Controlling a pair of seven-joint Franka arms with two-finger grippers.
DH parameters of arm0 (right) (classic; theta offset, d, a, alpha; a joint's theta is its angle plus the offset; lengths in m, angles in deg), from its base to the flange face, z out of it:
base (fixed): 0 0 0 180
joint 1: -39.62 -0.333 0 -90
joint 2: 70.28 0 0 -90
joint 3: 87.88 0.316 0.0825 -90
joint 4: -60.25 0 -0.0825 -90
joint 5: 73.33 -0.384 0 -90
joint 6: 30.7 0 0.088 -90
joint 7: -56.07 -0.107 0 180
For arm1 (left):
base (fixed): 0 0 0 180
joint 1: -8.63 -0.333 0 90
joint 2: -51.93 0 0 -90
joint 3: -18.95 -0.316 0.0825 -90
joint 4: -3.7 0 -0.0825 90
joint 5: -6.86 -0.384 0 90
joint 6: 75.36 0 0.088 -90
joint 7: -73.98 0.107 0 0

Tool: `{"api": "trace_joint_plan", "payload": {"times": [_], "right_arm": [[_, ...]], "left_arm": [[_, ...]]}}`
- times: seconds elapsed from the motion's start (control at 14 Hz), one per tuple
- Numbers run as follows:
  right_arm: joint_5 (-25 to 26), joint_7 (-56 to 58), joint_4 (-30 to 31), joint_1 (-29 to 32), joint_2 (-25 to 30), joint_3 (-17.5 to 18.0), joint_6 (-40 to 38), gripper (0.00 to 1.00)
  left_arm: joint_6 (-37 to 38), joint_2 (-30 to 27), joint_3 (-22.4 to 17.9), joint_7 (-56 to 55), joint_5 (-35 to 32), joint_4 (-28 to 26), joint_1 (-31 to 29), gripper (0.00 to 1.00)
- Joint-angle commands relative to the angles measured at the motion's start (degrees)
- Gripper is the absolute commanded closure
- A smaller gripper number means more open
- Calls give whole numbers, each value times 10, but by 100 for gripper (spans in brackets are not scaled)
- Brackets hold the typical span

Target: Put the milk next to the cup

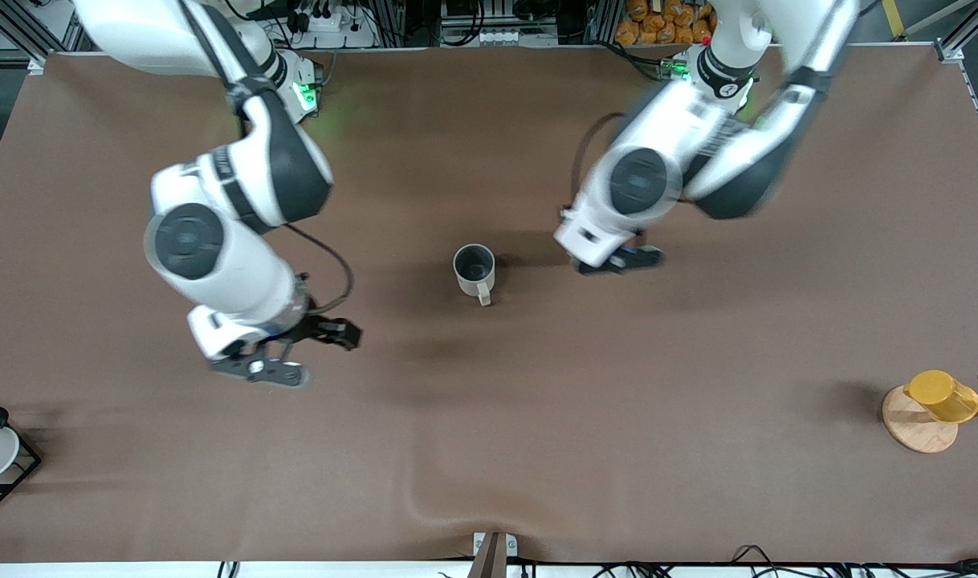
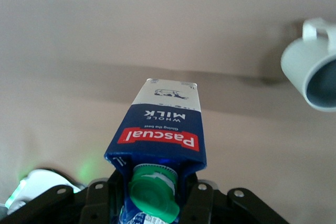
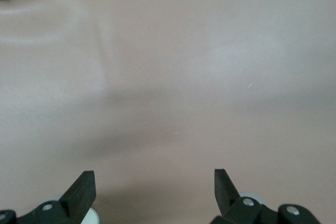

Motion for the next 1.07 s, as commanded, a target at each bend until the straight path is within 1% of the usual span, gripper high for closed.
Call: {"api": "trace_joint_plan", "payload": {"times": [0.0,0.14,0.29,0.43,0.64,0.79,0.93,1.0], "right_arm": [[-3,53,7,42,26,8,-16,0],[1,74,8,62,44,7,-16,0],[-4,112,8,104,55,9,-16,0],[-6,165,8,133,69,10,-16,0],[-6,201,12,161,103,14,-32,0],[-8,235,14,173,136,12,-56,0],[-6,263,15,174,166,4,-78,0],[-6,264,18,173,185,-6,-81,0]], "left_arm": [[-20,15,-4,-56,6,7,47,55],[-50,30,-5,-100,8,10,79,55],[-74,58,-5,-151,7,16,104,55],[-89,78,-6,-168,4,31,138,55],[-97,122,-9,-166,0,86,173,55],[-97,124,-10,-158,-11,90,180,53],[-97,125,-9,-136,-17,90,181,54],[-98,125,-9,-129,-17,91,181,54]]}}
